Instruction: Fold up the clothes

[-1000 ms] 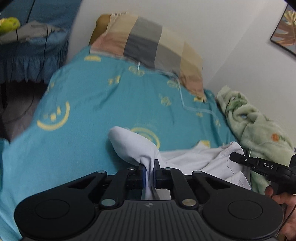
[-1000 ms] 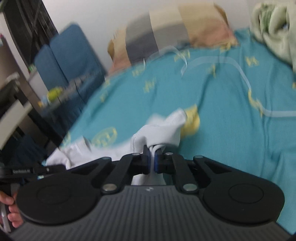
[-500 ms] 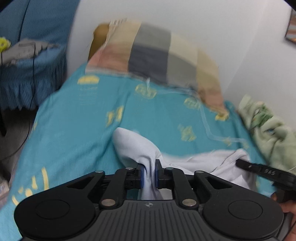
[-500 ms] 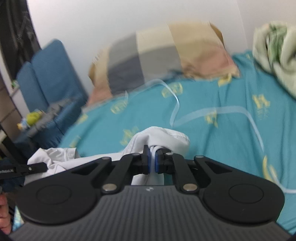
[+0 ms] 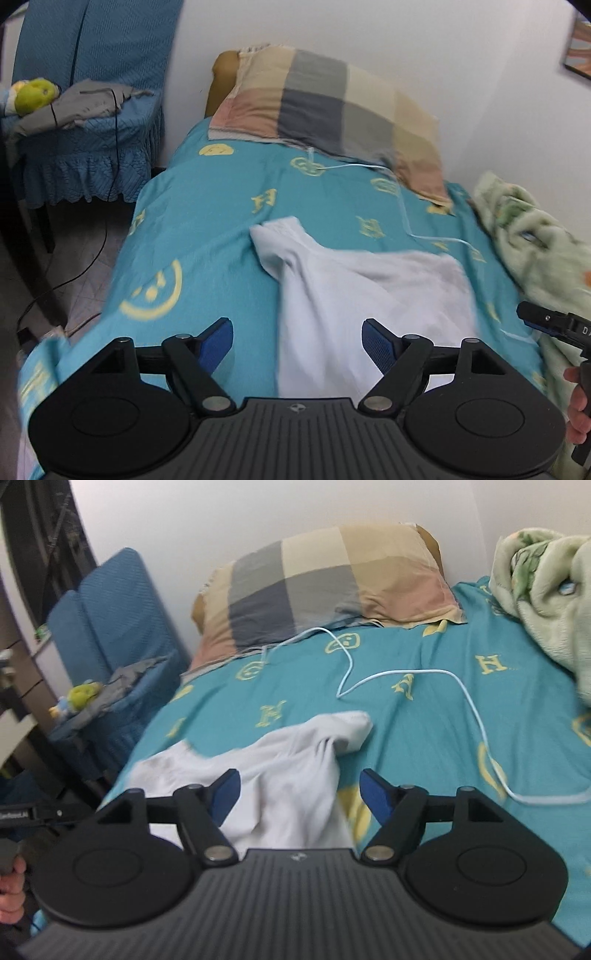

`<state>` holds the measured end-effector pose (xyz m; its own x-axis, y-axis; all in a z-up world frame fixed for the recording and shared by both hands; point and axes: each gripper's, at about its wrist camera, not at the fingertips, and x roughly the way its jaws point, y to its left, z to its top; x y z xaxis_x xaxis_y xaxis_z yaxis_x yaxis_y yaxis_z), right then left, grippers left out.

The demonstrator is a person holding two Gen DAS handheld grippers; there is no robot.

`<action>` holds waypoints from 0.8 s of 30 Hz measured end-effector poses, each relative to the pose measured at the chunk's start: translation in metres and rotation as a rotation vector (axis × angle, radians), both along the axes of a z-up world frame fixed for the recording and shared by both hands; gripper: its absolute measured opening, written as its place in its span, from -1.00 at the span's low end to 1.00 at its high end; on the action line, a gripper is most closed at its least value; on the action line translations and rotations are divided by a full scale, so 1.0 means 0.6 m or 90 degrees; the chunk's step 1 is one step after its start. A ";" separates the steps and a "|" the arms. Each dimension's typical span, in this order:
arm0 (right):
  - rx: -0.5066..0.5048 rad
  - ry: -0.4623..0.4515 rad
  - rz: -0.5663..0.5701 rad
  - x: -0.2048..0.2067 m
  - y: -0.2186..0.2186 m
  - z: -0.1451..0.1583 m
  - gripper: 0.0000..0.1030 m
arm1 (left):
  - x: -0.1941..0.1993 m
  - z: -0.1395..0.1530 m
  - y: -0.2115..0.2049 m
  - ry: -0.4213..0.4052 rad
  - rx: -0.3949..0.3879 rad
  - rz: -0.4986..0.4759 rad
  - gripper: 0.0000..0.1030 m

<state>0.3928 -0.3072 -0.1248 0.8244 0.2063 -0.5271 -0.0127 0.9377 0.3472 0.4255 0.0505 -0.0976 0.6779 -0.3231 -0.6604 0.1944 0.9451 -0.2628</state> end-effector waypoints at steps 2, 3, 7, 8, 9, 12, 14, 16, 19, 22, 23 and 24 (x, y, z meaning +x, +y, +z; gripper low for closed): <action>0.008 0.004 -0.002 -0.068 0.001 0.027 0.42 | -0.069 0.023 -0.008 0.002 -0.001 -0.009 0.55; 0.011 0.003 -0.001 -0.103 0.003 0.040 0.42 | -0.107 0.031 -0.011 0.001 -0.005 -0.012 0.55; 0.017 0.005 0.004 -0.244 0.014 0.086 0.42 | -0.261 0.061 -0.026 -0.001 -0.022 -0.024 0.55; 0.014 0.012 0.004 -0.277 0.020 0.094 0.42 | -0.293 0.062 -0.028 -0.001 -0.022 -0.022 0.56; 0.011 0.020 0.004 -0.309 0.025 0.102 0.42 | -0.325 0.060 -0.030 0.003 -0.027 -0.018 0.57; -0.007 0.079 0.004 -0.389 0.047 0.105 0.42 | -0.403 0.044 -0.038 0.017 -0.029 -0.010 0.57; -0.005 0.123 0.016 -0.432 0.062 0.090 0.42 | -0.444 0.028 -0.045 0.025 -0.018 -0.008 0.57; 0.001 0.149 0.042 -0.466 0.077 0.066 0.42 | -0.465 0.014 -0.061 0.046 0.011 -0.017 0.57; -0.026 0.172 0.083 -0.489 0.107 0.027 0.42 | -0.489 -0.010 -0.084 0.047 0.061 -0.042 0.19; -0.048 0.174 0.123 -0.493 0.131 0.001 0.42 | -0.497 -0.031 -0.090 0.101 0.091 -0.075 -0.85; -0.042 0.181 0.130 -0.493 0.133 -0.006 0.42 | -0.500 -0.035 -0.090 0.112 0.103 -0.093 -0.86; -0.035 0.188 0.137 -0.493 0.135 -0.013 0.42 | -0.508 -0.034 -0.086 0.116 0.123 -0.106 -0.88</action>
<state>0.0970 -0.2262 -0.1328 0.5758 0.3230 -0.7511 -0.1184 0.9419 0.3143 0.1210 -0.0009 -0.1180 0.4915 -0.2769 -0.8257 0.3176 0.9398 -0.1262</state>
